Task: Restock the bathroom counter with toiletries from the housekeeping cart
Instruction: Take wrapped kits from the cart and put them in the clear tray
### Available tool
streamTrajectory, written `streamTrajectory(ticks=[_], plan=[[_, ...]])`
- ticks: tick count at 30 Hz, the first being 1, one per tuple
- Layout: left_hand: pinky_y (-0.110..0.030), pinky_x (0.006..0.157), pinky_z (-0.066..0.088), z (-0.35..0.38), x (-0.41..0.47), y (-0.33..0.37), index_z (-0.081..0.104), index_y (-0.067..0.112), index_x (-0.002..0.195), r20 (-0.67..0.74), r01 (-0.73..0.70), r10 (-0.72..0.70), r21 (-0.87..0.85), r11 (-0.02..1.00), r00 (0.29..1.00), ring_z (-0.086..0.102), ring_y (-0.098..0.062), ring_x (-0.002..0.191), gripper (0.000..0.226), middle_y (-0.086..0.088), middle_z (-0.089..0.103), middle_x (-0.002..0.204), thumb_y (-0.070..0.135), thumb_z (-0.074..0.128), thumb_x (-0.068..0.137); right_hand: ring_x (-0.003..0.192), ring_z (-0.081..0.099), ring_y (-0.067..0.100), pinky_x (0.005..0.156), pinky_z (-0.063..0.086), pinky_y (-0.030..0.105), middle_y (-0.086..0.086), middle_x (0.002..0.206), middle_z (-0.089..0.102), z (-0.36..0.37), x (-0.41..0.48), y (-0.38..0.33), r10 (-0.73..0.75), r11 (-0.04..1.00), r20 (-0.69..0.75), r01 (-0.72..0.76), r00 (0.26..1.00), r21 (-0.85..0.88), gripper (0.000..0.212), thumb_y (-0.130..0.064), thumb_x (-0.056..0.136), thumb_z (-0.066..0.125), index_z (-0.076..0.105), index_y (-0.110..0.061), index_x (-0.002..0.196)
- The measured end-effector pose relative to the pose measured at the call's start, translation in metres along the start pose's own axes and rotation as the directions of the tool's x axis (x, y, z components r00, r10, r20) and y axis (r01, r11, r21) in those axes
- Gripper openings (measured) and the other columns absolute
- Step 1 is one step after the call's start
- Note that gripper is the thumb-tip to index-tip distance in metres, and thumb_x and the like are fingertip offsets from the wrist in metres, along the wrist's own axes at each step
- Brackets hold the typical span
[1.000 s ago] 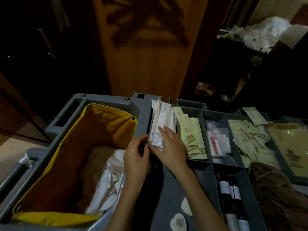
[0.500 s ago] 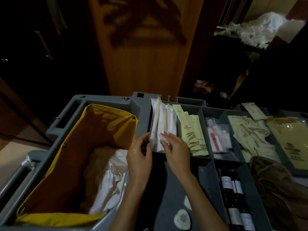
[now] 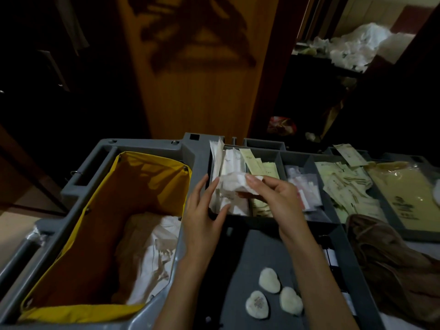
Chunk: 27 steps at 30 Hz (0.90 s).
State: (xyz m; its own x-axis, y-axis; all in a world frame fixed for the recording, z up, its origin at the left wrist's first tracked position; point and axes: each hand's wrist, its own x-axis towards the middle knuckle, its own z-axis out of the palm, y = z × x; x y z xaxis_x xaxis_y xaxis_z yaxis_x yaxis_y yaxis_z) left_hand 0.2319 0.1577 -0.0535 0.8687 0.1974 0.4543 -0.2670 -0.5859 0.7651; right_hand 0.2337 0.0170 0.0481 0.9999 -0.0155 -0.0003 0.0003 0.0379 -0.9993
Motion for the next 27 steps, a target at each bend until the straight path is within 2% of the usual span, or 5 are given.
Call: streamTrajectory(ticks=[6,10,13,20,27], plan=[[-0.022,0.099,0.043,-0.004,0.001,0.006,0.056,0.016,0.131,-0.041,-0.062,0.058,-0.123,0.99,0.997,0.051,-0.006,0.122,0.046,0.005,0.056,0.13,0.015,0.07,0.087,0.081,0.071,0.009,0.07,0.052,0.015,-0.003,0.086,0.075,0.002,-0.01,-0.021,-0.027,1.0,0.078,0.027,0.997,-0.001,0.014,-0.014,0.089,0.063,0.071,-0.014,0.101],[-0.016,0.082,0.047,-0.006,-0.001,0.007,0.065,0.015,0.107,-0.088,-0.057,0.044,-0.162,0.985,0.995,0.058,0.001,0.1,0.027,0.012,0.062,0.103,0.0,0.067,0.084,0.098,0.069,0.014,0.09,0.054,0.027,-0.002,0.106,0.072,0.004,-0.016,-0.027,-0.056,0.998,0.18,0.059,0.982,-0.014,0.027,-0.019,0.092,0.057,0.068,-0.02,0.116],[-0.006,0.064,0.037,-0.005,-0.001,0.01,0.064,0.02,0.087,-0.05,-0.001,-0.011,-0.229,0.973,0.999,0.055,0.007,0.077,0.029,0.018,0.058,0.08,-0.007,0.068,0.08,0.095,0.07,0.017,0.085,0.055,0.026,0.001,0.104,0.073,0.006,-0.015,-0.027,-0.057,0.998,0.187,0.051,0.981,0.038,0.026,-0.02,0.094,0.052,0.071,-0.012,0.109],[-0.024,0.057,0.042,0.004,-0.004,0.019,0.071,0.008,0.068,0.168,0.212,-0.144,-0.518,0.829,0.975,0.054,-0.004,0.061,0.011,0.0,0.064,0.063,0.01,0.078,0.076,0.086,0.065,0.006,0.075,0.052,0.018,-0.006,0.089,0.072,0.004,-0.005,-0.019,-0.107,0.994,0.009,0.107,0.994,0.028,0.03,-0.04,0.077,0.059,0.07,-0.019,0.094],[-0.023,0.064,0.05,0.007,-0.011,0.026,0.074,0.002,0.073,0.494,0.429,-0.136,-0.548,0.719,0.859,0.061,-0.01,0.07,0.004,-0.004,0.07,0.071,0.004,0.077,0.075,0.089,0.067,0.008,0.073,0.052,0.015,-0.002,0.094,0.073,-0.004,0.005,-0.005,-0.084,0.996,-0.042,0.084,0.996,0.0,0.009,-0.016,0.085,0.069,0.069,-0.017,0.094]])
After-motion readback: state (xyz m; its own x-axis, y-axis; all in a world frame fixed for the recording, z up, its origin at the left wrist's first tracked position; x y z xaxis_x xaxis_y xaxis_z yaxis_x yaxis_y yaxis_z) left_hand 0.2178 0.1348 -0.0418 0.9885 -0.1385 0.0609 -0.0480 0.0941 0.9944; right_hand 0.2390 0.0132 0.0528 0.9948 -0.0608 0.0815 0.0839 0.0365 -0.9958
